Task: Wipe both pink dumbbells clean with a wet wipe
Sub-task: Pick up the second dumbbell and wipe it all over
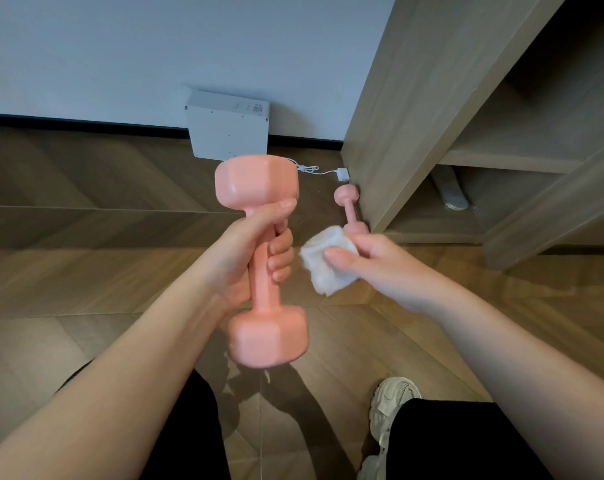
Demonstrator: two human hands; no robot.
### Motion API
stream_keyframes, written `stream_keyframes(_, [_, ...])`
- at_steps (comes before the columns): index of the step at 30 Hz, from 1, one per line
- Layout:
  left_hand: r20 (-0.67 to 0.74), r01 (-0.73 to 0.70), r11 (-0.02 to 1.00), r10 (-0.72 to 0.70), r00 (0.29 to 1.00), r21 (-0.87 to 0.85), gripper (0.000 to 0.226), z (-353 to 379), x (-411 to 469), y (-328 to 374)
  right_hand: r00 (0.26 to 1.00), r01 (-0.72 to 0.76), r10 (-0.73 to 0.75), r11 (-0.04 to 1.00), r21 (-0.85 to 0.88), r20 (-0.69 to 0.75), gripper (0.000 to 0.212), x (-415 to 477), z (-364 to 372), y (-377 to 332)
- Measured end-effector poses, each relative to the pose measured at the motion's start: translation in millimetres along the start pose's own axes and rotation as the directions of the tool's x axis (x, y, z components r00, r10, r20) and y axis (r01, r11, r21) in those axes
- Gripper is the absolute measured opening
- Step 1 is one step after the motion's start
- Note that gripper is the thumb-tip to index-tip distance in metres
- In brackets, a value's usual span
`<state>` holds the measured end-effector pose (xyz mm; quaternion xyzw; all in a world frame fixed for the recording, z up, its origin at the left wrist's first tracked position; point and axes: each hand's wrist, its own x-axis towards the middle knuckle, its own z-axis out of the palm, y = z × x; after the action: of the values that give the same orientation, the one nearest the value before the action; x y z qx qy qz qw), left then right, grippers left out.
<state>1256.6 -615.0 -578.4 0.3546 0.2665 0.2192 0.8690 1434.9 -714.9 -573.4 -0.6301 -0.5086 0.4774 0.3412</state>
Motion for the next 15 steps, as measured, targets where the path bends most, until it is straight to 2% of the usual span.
stream_keyframes(2, [0.003,-0.037,0.999,0.037,0.999,0.005,0.032,-0.9,0.3,-0.4,0.979,-0.093,0.068,0.988,0.126,0.191,0.022,-3.6,1.1,1.6])
stream_keyframes(4, [0.023,-0.064,0.998,0.064,0.998,0.008,0.034,-1.6,0.5,0.6,0.959,-0.147,0.089,0.968,0.203,0.27,0.035,-4.2,2.5,3.7])
stream_keyframes(6, [0.048,-0.078,0.997,0.077,0.996,0.019,0.033,-1.8,0.5,2.5,0.957,-0.143,0.078,0.965,0.219,0.281,0.041,-2.7,7.4,3.2])
stream_keyframes(10, [0.078,-0.101,0.995,0.101,0.992,-0.01,0.03,0.1,2.3,1.3,0.935,-0.158,0.106,0.979,0.131,0.337,0.021,0.9,31.6,1.2])
stream_keyframes(15, [0.07,-0.138,0.987,0.133,0.989,0.083,0.023,4.0,3.7,-7.0,0.932,-0.192,0.132,0.97,0.15,0.336,0.019,6.3,56.3,1.6])
